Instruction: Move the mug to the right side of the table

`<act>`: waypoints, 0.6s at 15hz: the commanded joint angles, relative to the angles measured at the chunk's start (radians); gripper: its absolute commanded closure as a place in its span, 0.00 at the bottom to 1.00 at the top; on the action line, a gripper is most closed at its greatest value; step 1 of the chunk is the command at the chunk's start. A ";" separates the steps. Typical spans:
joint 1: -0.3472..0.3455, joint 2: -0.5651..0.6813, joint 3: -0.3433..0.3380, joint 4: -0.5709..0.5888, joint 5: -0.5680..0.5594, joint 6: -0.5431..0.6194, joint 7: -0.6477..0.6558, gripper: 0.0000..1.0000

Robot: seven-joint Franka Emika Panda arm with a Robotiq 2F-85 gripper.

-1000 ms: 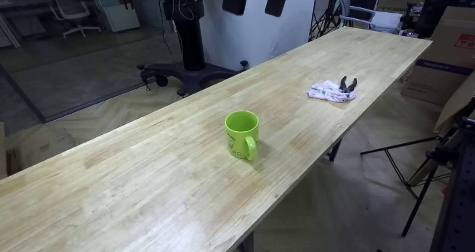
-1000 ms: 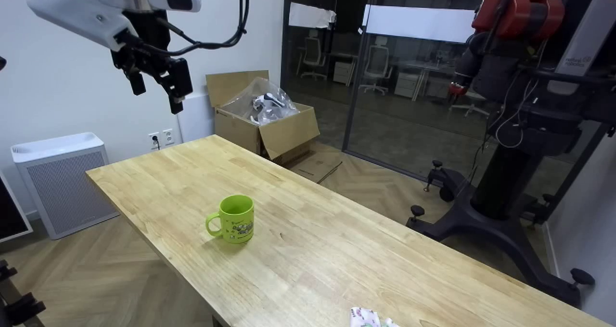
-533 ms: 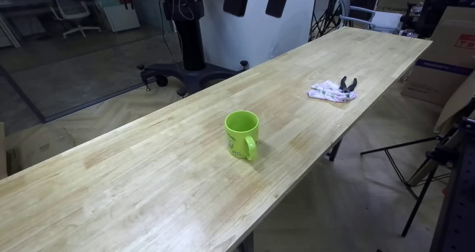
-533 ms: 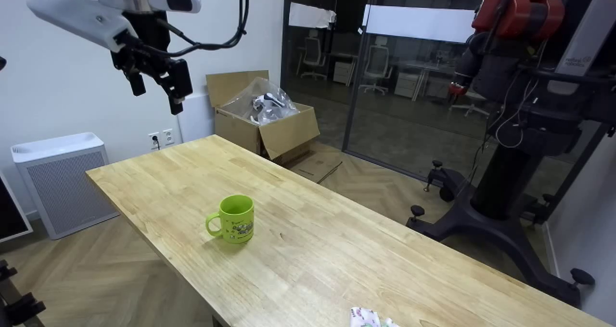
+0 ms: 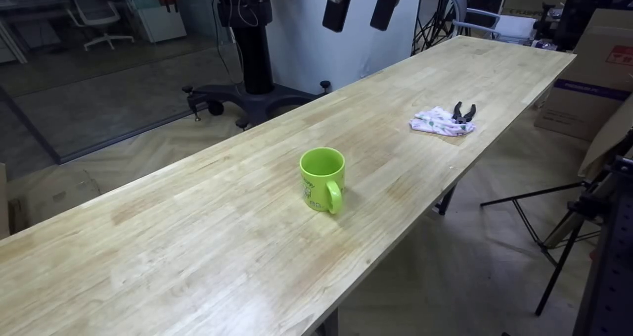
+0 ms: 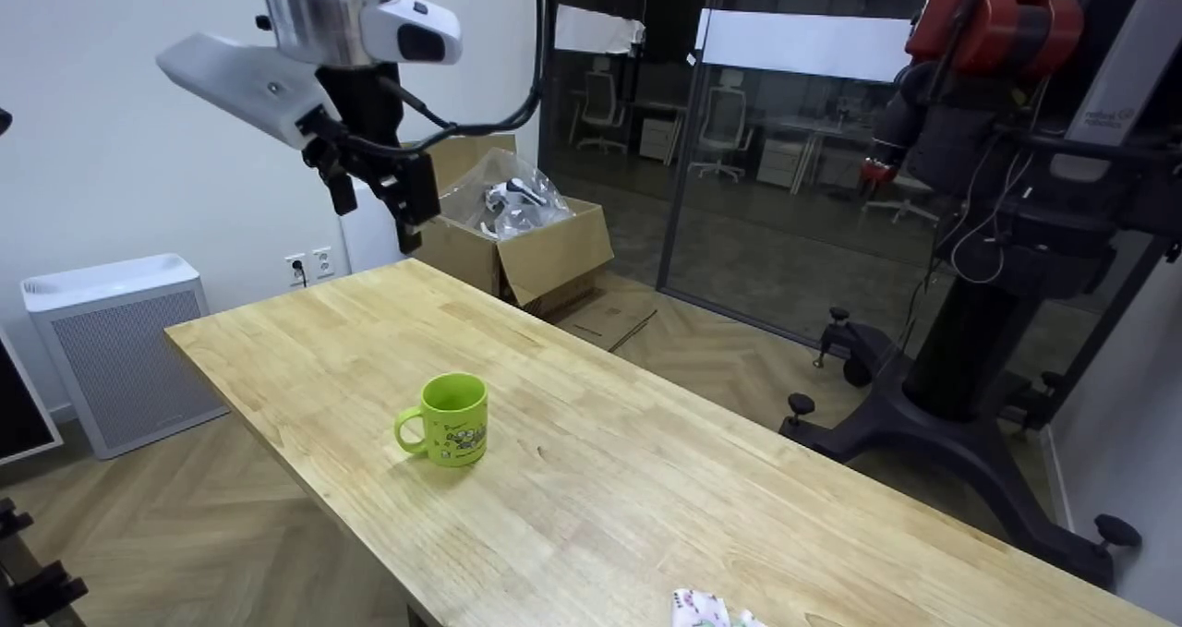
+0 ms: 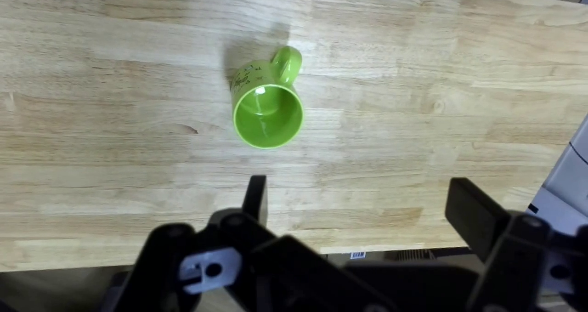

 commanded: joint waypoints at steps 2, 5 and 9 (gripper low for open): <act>-0.063 0.056 0.012 0.016 -0.113 0.066 0.065 0.00; -0.122 0.134 0.014 0.037 -0.262 0.168 0.116 0.00; -0.161 0.253 0.005 0.078 -0.404 0.329 0.144 0.00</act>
